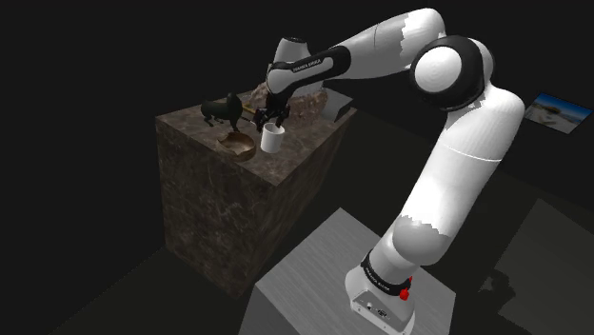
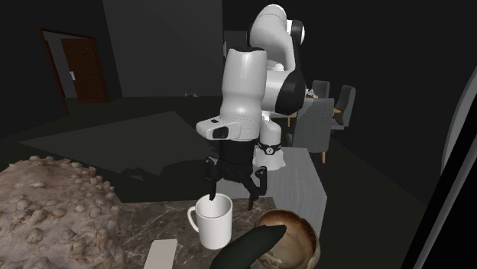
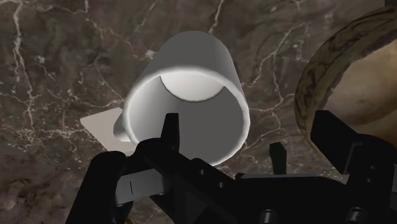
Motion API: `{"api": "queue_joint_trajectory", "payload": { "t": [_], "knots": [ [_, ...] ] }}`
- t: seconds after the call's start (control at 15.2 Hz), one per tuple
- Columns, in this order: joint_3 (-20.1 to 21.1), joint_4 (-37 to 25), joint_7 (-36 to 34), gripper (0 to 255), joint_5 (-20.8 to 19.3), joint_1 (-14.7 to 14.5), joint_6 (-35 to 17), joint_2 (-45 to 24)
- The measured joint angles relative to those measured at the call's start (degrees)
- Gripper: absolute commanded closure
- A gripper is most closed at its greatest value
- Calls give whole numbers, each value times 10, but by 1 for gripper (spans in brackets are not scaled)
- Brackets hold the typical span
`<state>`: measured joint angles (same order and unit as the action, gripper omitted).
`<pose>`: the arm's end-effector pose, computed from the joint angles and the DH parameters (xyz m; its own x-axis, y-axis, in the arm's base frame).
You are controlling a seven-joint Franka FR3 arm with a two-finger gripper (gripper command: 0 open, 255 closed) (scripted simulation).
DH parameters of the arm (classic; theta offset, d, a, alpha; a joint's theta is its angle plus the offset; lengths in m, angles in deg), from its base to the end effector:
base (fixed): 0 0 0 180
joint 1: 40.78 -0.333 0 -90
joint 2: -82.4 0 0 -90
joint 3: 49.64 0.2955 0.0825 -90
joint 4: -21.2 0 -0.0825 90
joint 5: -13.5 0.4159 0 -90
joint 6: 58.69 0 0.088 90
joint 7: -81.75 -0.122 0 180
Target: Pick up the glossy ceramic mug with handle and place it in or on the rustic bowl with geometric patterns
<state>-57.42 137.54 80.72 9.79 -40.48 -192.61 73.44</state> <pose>0.6137 -0.0879 0.3326 0.9828 -0.1075 0.1504 -0.1192 -0.9903 0.0712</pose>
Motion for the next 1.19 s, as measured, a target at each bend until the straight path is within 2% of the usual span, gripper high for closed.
{"api": "queue_joint_trajectory", "payload": {
  "t": [0.46,0.86,0.92,1.19],
  "knots": [
    [0,3,4,0,5,4,-44,-40],
    [0,2,4,0,6,4,-49,-45],
    [0,2,4,255,6,4,-49,-45],
    [0,2,4,255,6,4,-49,-45]
  ]
}}
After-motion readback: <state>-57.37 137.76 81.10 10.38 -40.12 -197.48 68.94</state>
